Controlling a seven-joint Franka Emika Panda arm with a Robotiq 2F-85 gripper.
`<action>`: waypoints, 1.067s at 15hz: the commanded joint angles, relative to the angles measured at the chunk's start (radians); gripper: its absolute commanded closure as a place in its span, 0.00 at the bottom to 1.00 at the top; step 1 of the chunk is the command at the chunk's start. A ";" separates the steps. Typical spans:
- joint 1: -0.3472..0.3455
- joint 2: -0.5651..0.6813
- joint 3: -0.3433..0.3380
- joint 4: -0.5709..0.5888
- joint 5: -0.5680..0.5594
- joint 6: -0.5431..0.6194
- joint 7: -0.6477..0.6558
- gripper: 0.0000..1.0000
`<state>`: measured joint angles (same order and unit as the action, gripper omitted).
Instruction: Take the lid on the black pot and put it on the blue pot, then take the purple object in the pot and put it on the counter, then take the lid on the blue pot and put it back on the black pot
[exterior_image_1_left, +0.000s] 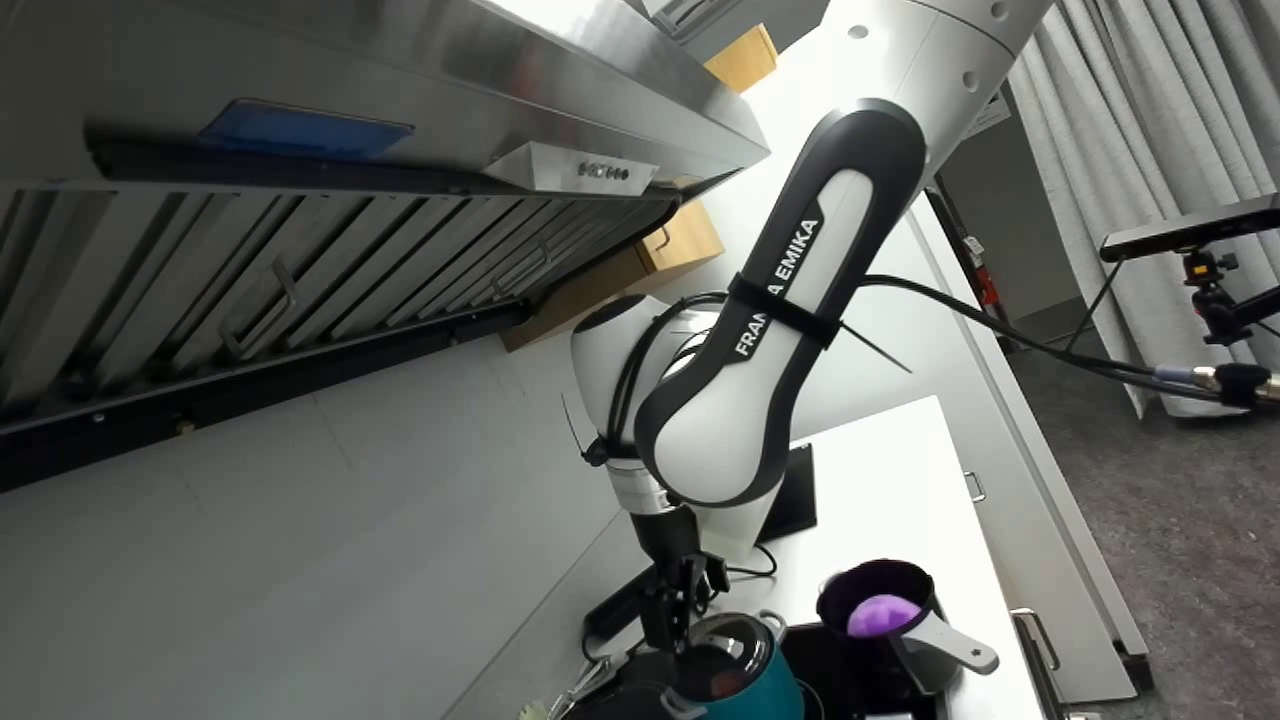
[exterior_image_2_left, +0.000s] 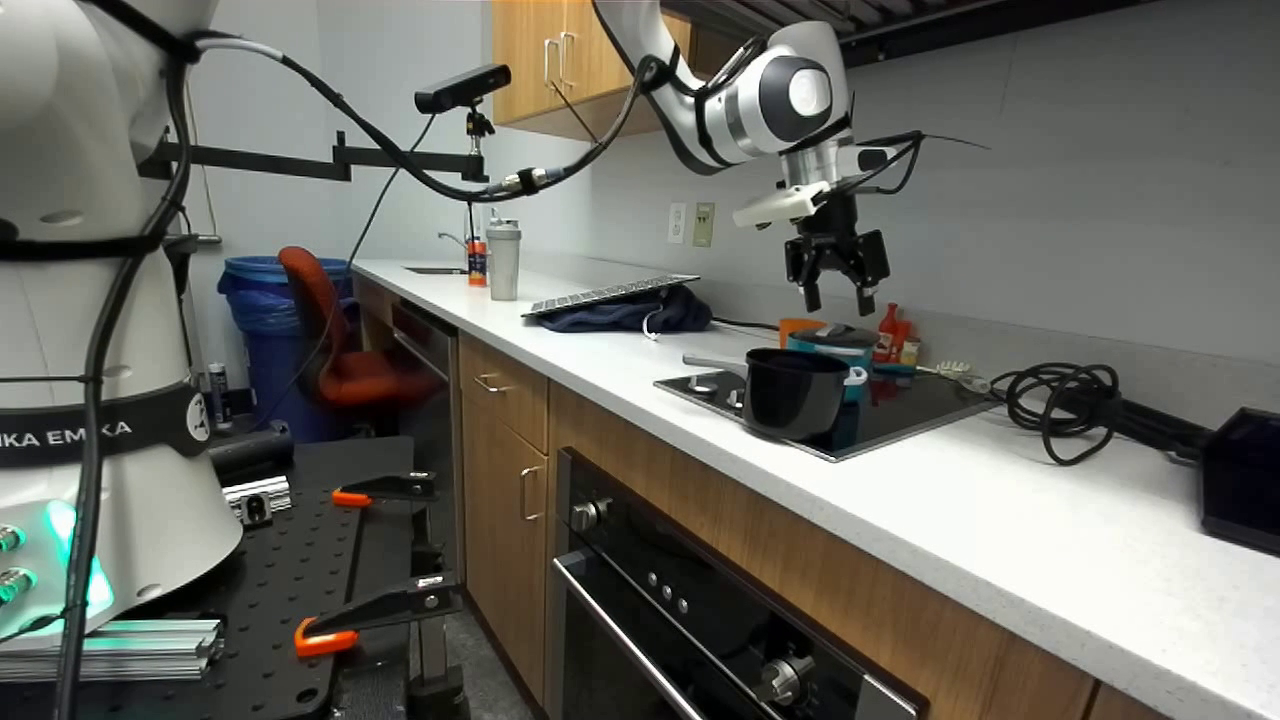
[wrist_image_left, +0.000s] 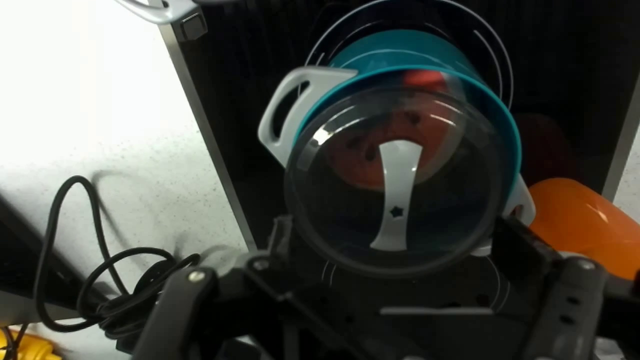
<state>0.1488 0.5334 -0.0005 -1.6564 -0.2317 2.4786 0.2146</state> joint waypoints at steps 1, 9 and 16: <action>0.015 -0.056 -0.023 -0.069 0.001 0.034 0.021 0.00; 0.014 -0.189 -0.049 -0.284 -0.015 0.148 0.060 0.00; 0.017 -0.335 -0.080 -0.485 -0.058 0.250 0.129 0.00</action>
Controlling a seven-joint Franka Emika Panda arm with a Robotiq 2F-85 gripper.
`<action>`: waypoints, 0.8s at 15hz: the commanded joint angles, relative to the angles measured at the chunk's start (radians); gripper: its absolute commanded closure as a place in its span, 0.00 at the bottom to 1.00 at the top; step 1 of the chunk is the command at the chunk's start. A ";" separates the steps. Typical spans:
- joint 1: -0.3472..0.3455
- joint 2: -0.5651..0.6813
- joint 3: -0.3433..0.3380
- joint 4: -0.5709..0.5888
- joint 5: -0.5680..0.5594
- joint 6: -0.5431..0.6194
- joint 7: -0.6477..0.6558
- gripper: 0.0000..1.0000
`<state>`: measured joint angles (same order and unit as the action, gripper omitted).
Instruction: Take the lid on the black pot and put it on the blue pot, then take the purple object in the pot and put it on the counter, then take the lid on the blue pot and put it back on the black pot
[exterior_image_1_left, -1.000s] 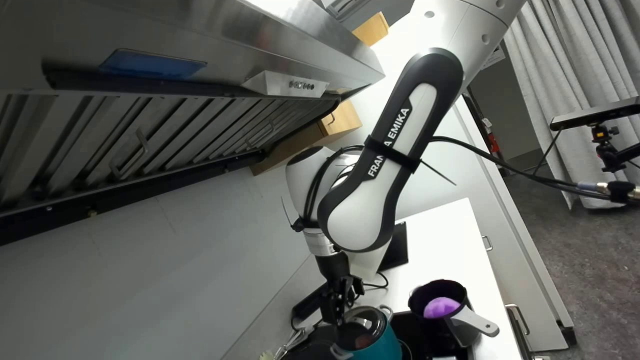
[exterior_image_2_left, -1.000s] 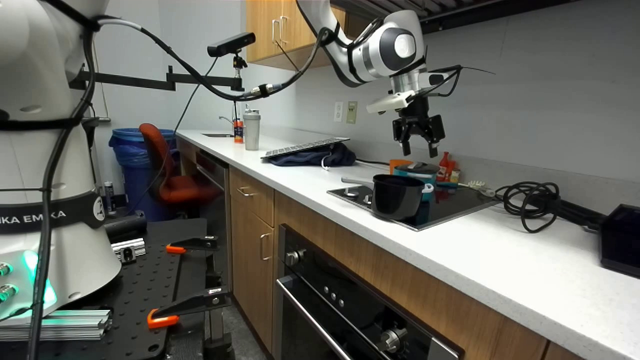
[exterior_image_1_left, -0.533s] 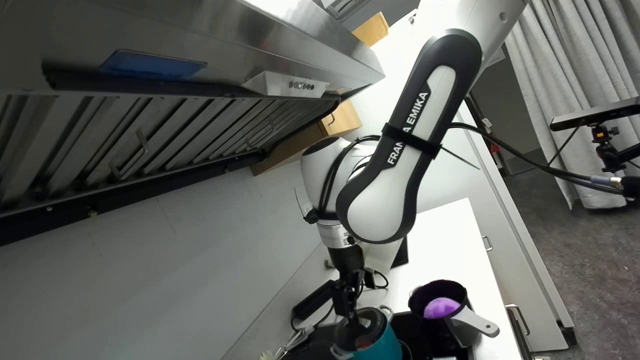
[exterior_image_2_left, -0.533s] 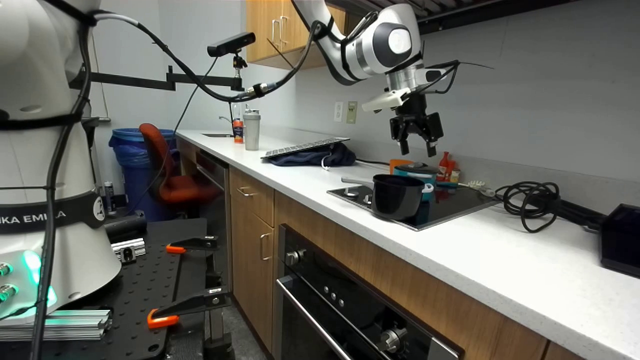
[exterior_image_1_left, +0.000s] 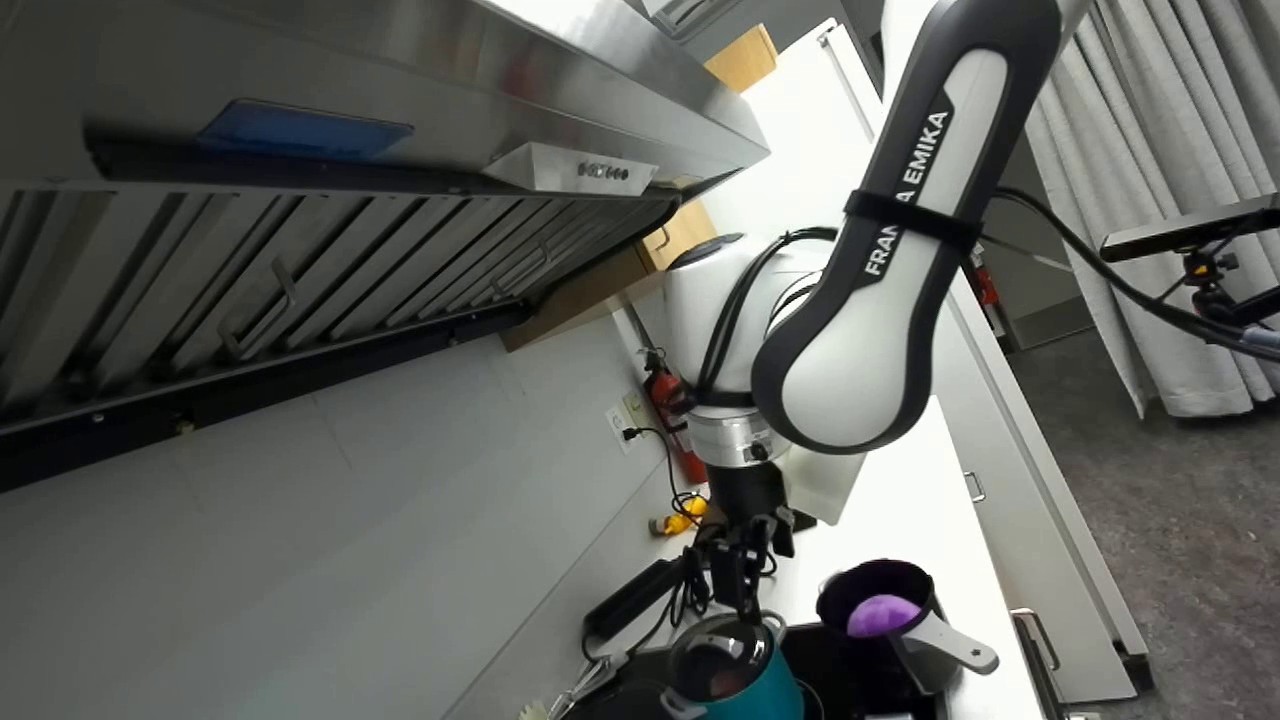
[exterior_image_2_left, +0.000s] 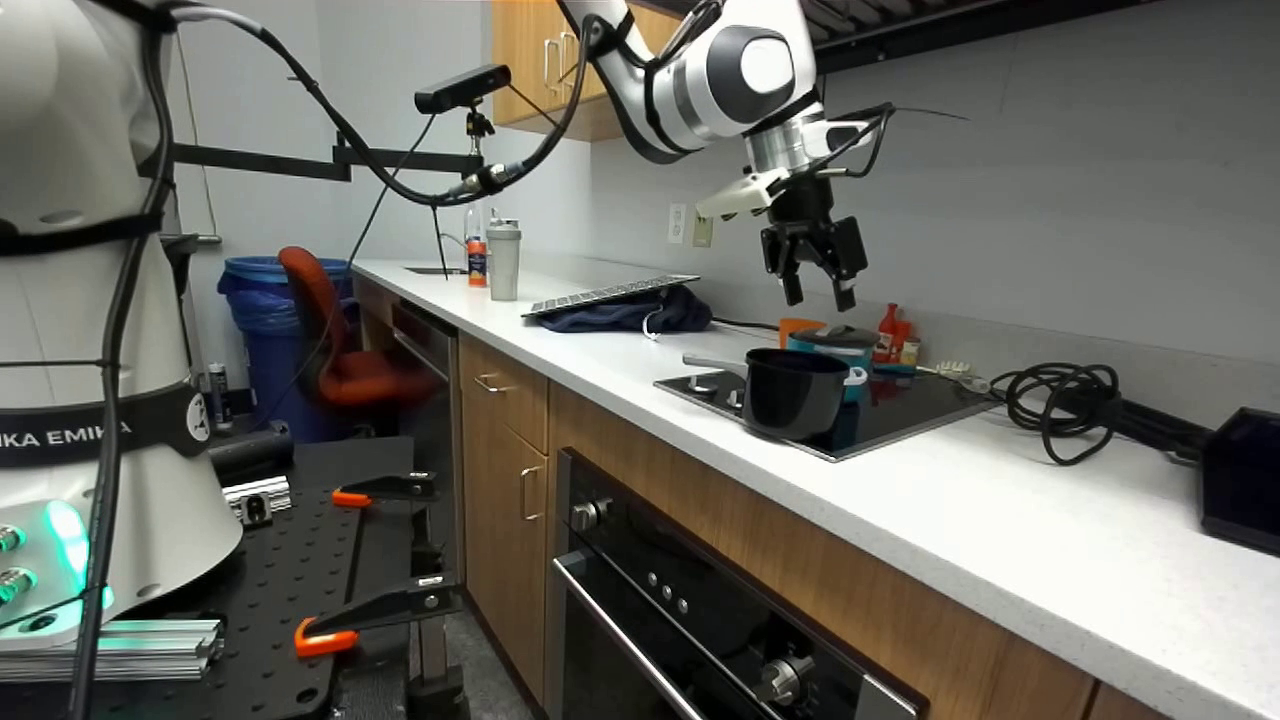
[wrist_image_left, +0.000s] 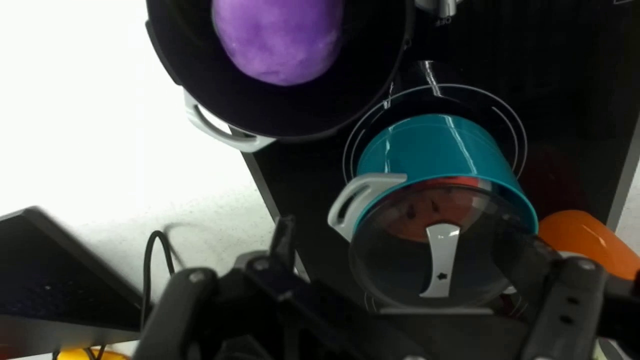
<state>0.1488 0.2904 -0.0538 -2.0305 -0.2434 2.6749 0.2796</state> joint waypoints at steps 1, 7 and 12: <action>0.015 -0.113 -0.030 -0.136 -0.057 0.064 0.076 0.00; -0.003 -0.200 -0.024 -0.240 -0.125 0.065 0.165 0.00; -0.017 -0.203 -0.012 -0.264 -0.126 0.056 0.193 0.00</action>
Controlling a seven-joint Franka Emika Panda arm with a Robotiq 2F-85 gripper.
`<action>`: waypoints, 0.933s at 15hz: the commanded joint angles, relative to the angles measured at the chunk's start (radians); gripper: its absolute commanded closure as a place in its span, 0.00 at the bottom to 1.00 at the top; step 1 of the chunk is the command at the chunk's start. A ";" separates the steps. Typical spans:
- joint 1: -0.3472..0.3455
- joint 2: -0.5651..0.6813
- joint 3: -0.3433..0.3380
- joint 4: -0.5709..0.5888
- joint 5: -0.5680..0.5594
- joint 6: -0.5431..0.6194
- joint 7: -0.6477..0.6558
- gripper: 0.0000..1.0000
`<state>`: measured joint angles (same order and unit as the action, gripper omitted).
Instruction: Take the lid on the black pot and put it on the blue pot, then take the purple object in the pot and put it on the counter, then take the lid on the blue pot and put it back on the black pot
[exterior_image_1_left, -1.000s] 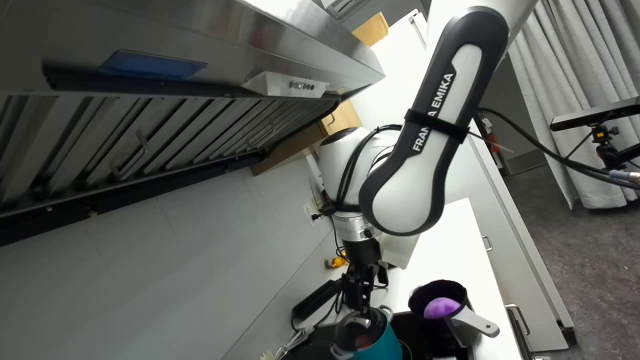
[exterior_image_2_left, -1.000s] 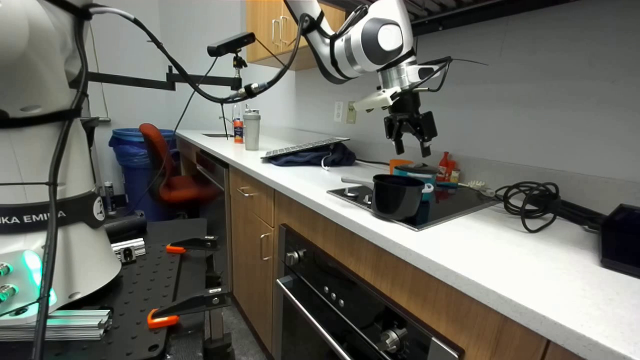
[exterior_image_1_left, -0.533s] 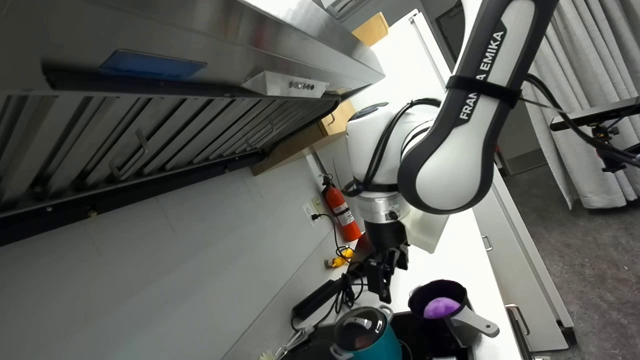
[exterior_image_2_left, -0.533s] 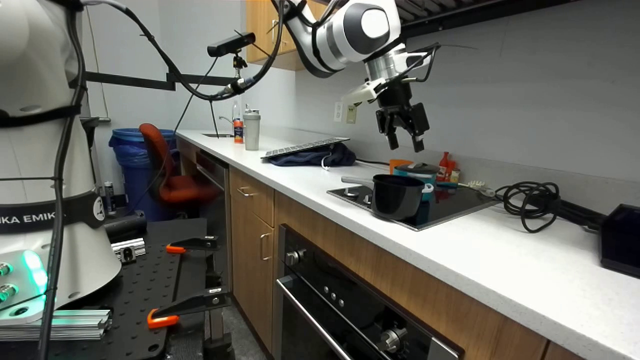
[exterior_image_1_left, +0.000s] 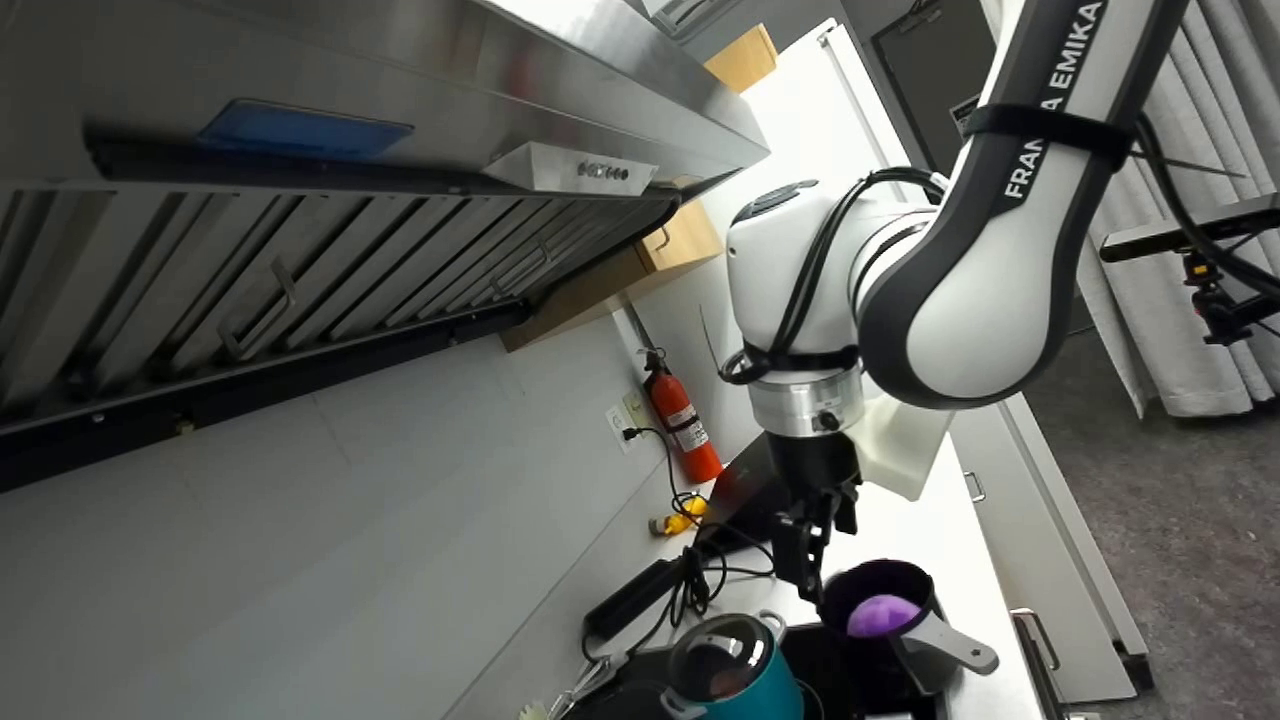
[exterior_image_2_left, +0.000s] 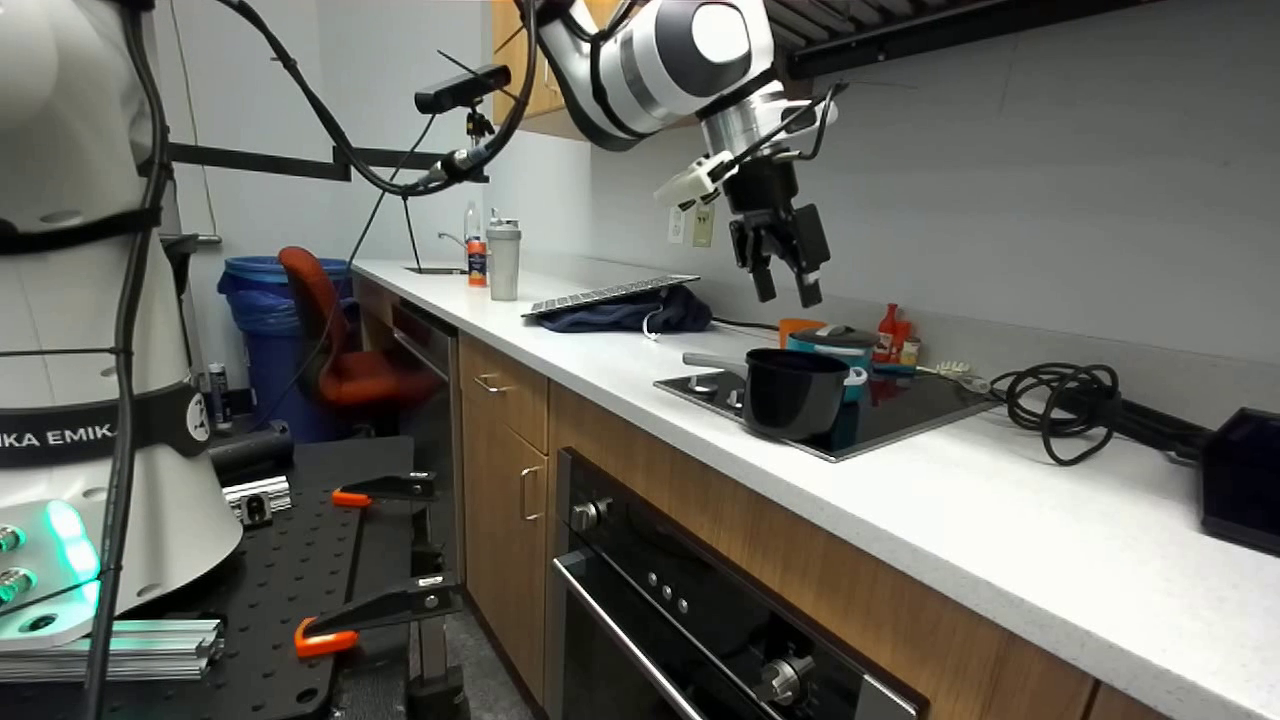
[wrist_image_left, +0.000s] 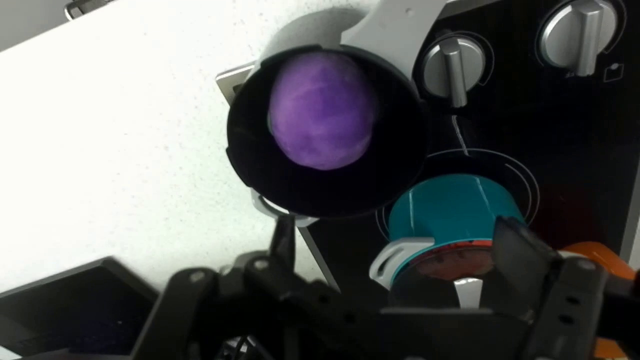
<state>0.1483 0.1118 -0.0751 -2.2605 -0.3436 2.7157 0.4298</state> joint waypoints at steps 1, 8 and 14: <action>-0.020 -0.021 0.010 -0.036 -0.014 0.016 0.040 0.00; -0.047 -0.007 0.010 -0.038 0.023 0.015 0.025 0.58; -0.060 0.036 0.018 -0.009 0.088 -0.003 -0.020 0.52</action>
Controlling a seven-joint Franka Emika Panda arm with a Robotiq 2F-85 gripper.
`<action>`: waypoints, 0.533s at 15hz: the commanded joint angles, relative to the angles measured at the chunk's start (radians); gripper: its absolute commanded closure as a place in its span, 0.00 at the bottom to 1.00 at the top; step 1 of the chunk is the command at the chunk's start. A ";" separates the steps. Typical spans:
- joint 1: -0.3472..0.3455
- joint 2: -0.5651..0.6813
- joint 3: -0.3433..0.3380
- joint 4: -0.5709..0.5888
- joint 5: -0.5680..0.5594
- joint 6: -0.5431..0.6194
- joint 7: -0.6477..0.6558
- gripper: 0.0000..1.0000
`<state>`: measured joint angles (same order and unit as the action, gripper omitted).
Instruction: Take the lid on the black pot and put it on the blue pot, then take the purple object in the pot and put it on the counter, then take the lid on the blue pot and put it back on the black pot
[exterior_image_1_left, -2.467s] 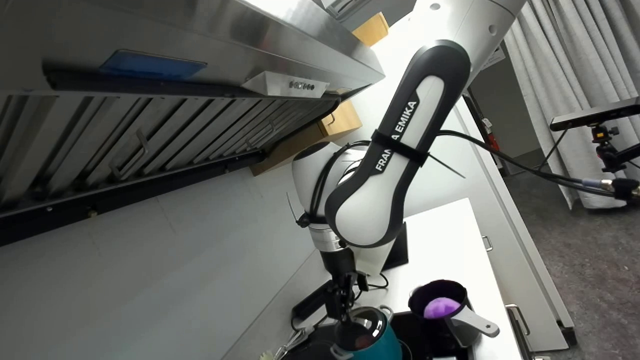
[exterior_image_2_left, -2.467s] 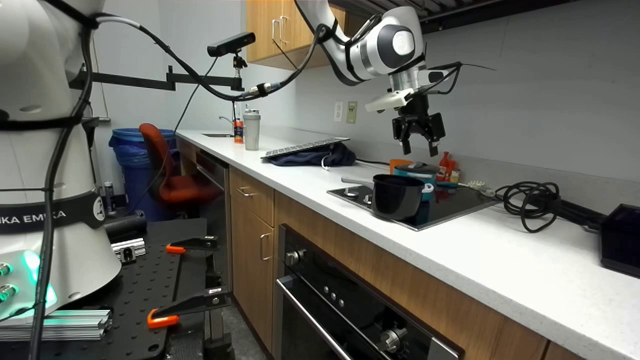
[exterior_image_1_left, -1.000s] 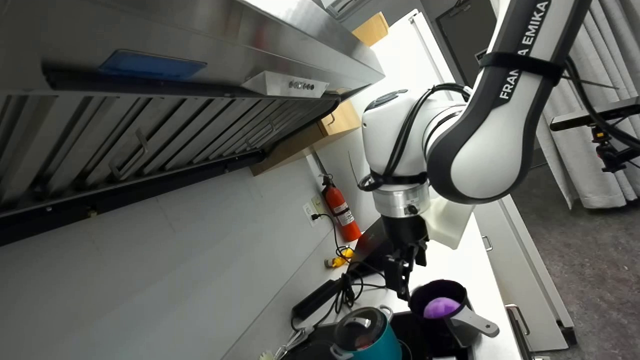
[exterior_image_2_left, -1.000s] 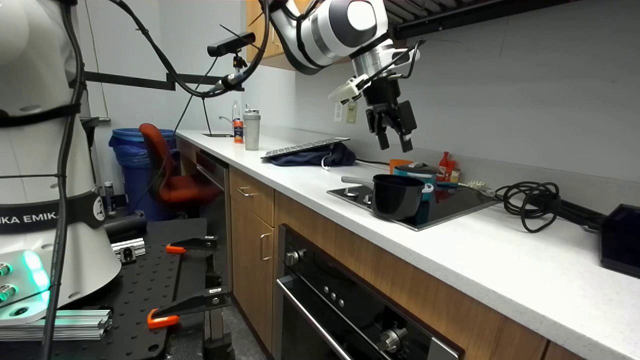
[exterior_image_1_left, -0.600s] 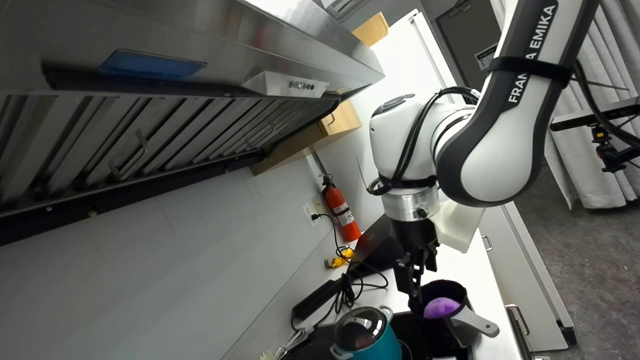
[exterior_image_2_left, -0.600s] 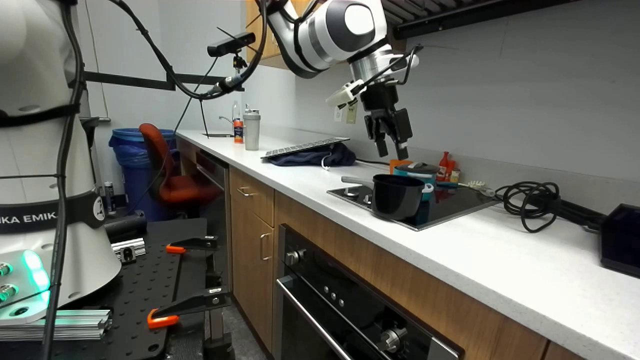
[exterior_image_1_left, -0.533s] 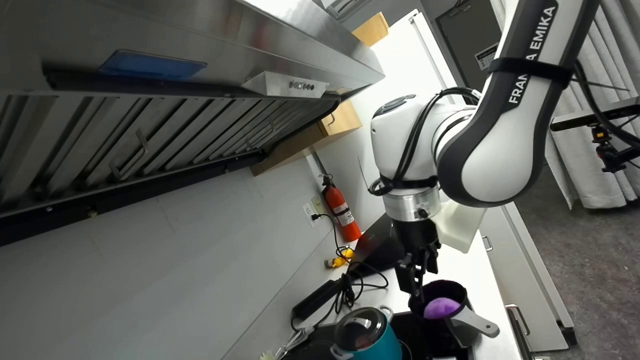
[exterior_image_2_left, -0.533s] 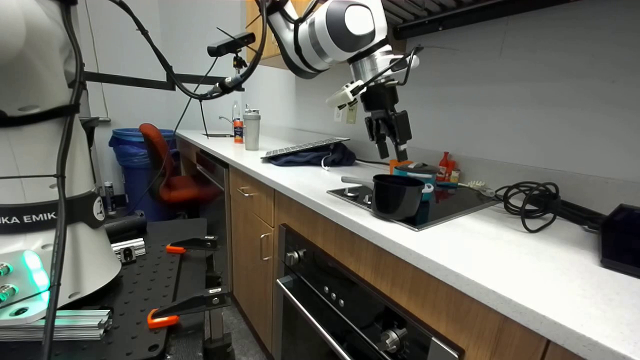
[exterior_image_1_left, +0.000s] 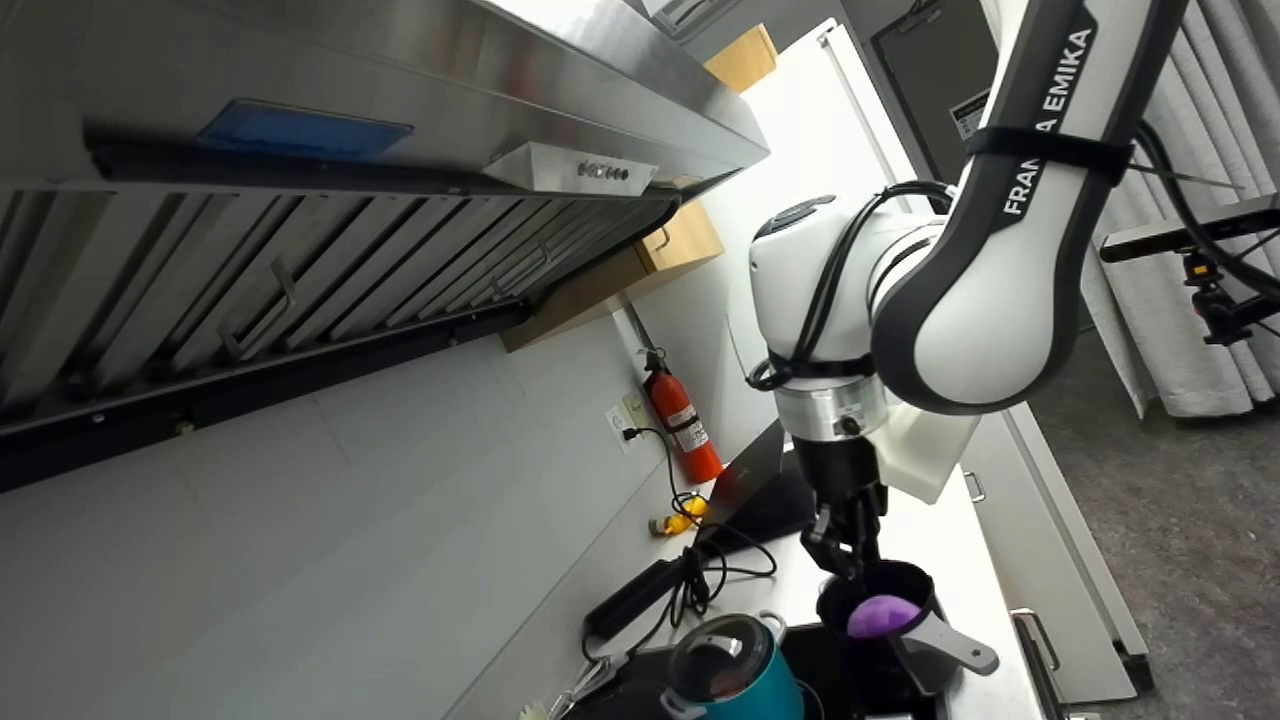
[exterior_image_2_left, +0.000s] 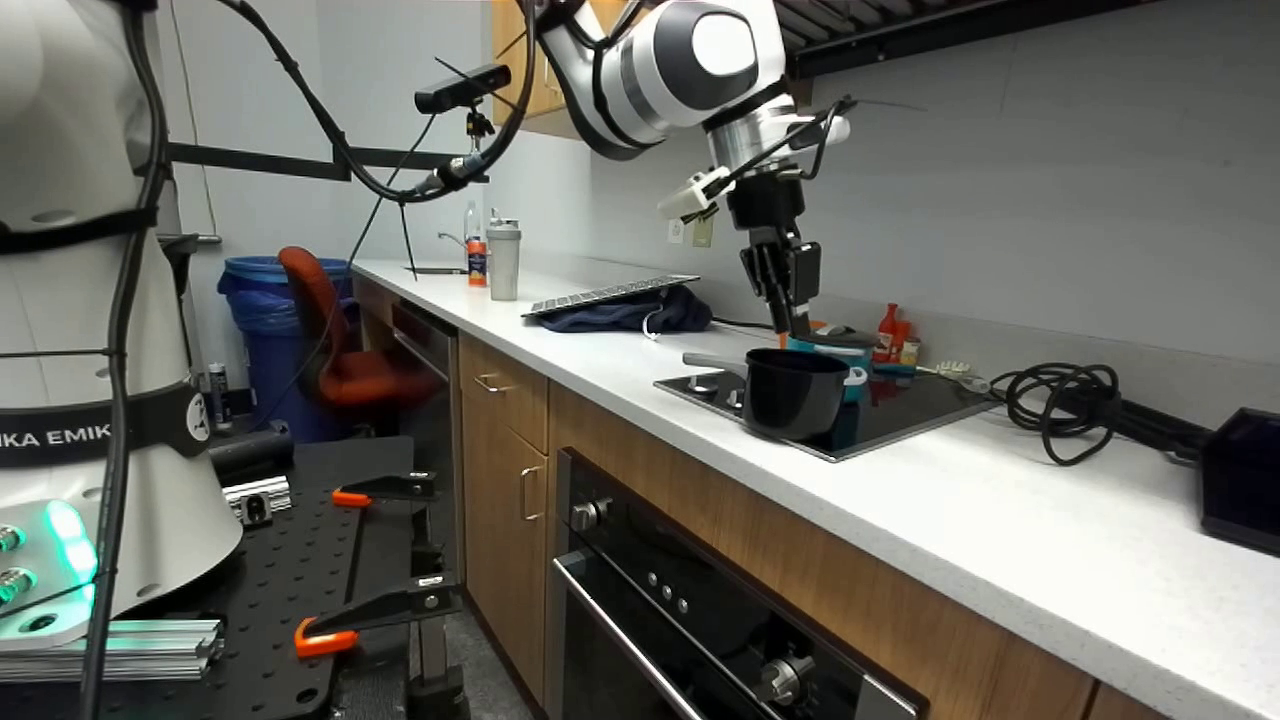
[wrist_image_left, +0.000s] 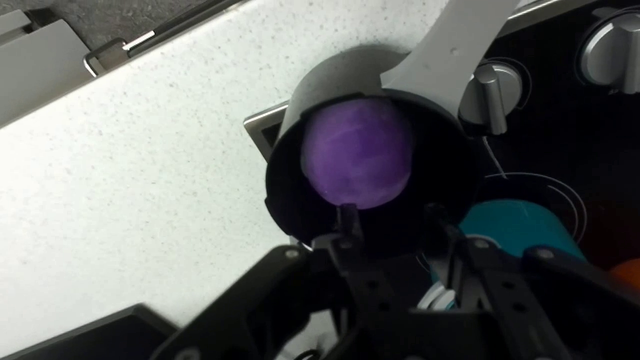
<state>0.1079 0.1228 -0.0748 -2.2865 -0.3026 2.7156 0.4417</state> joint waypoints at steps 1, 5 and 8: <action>-0.020 0.034 0.019 0.022 0.059 -0.006 -0.040 0.50; -0.023 0.076 0.023 0.045 0.126 -0.018 -0.090 0.50; -0.024 0.102 0.019 0.067 0.154 -0.025 -0.112 0.50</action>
<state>0.1047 0.1920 -0.0718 -2.2651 -0.1928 2.7146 0.3738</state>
